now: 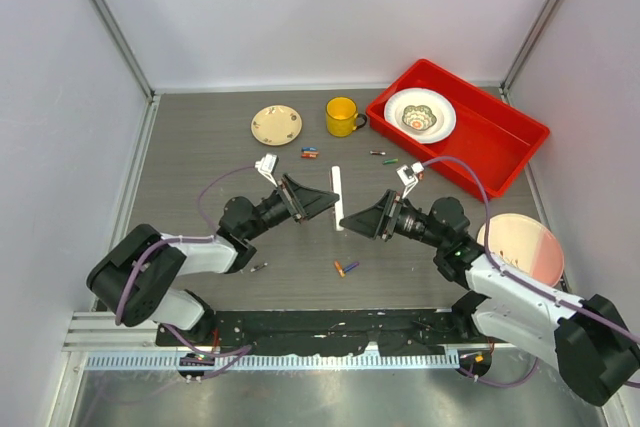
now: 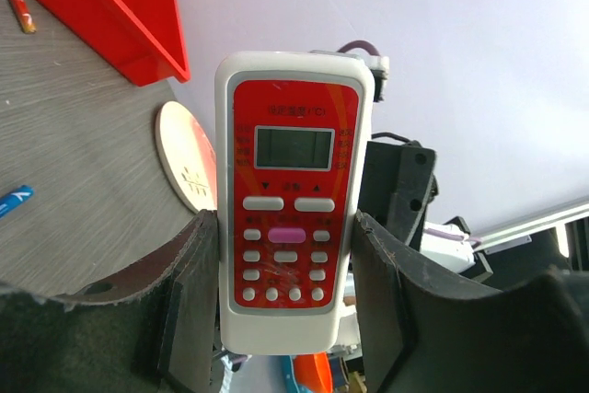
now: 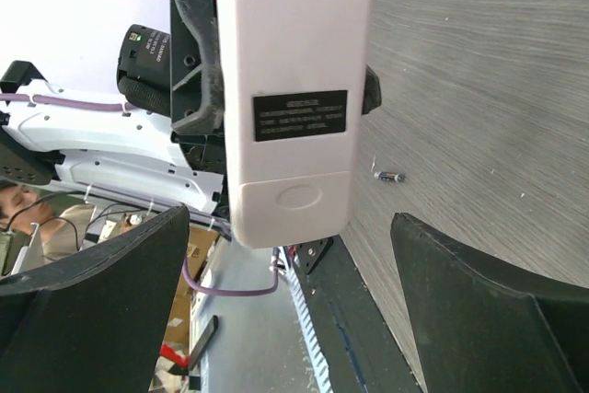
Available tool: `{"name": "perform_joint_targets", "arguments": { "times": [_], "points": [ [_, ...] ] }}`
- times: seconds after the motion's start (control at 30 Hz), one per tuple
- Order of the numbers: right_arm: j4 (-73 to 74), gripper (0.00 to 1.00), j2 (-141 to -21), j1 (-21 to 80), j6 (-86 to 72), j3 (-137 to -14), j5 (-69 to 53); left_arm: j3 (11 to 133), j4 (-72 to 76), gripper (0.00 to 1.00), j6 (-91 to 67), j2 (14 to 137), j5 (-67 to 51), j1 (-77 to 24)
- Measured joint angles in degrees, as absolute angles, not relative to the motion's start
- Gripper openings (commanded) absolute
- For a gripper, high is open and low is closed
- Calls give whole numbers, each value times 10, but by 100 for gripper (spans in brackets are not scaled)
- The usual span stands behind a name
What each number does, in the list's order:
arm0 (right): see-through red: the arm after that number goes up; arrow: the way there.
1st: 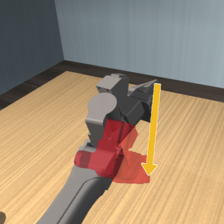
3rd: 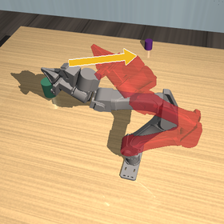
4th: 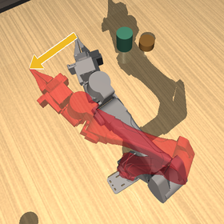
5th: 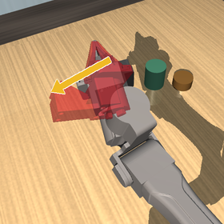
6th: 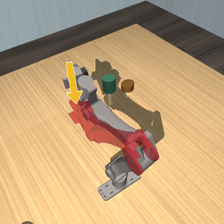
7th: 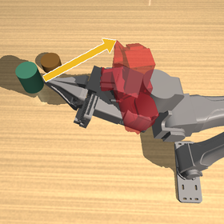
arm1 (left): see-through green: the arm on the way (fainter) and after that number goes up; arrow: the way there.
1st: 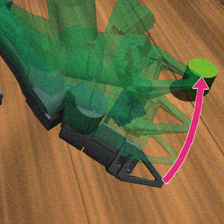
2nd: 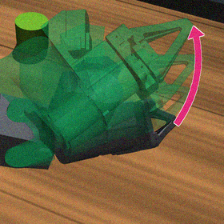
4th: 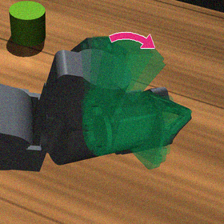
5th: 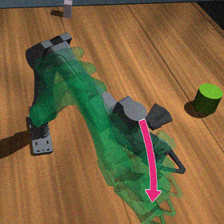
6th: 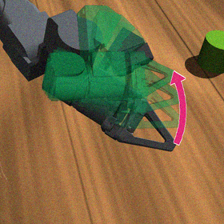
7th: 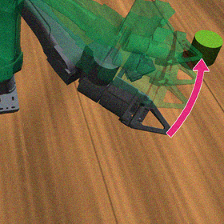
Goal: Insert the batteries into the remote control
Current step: Adjust the remote control.
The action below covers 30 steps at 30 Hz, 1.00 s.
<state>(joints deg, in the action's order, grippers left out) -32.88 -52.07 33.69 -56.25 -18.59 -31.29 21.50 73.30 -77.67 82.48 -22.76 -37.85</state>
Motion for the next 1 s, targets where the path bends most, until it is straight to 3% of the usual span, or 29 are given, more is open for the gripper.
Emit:
{"name": "perform_joint_targets", "arguments": {
  "times": [0.3,0.7,0.8,1.0],
  "points": [
    [-462,93,-587,333,-628,-165,-342,228,736,0,-792,818,-238,-379],
    [-566,82,-648,332,-673,-165,-362,232,737,0,-794,818,-238,-387],
    [-587,78,-659,332,-680,-165,-366,233,736,0,-795,818,-239,-389],
    [-611,57,-681,332,-692,-166,-380,234,737,0,-796,818,-238,-390]
  ]
}}
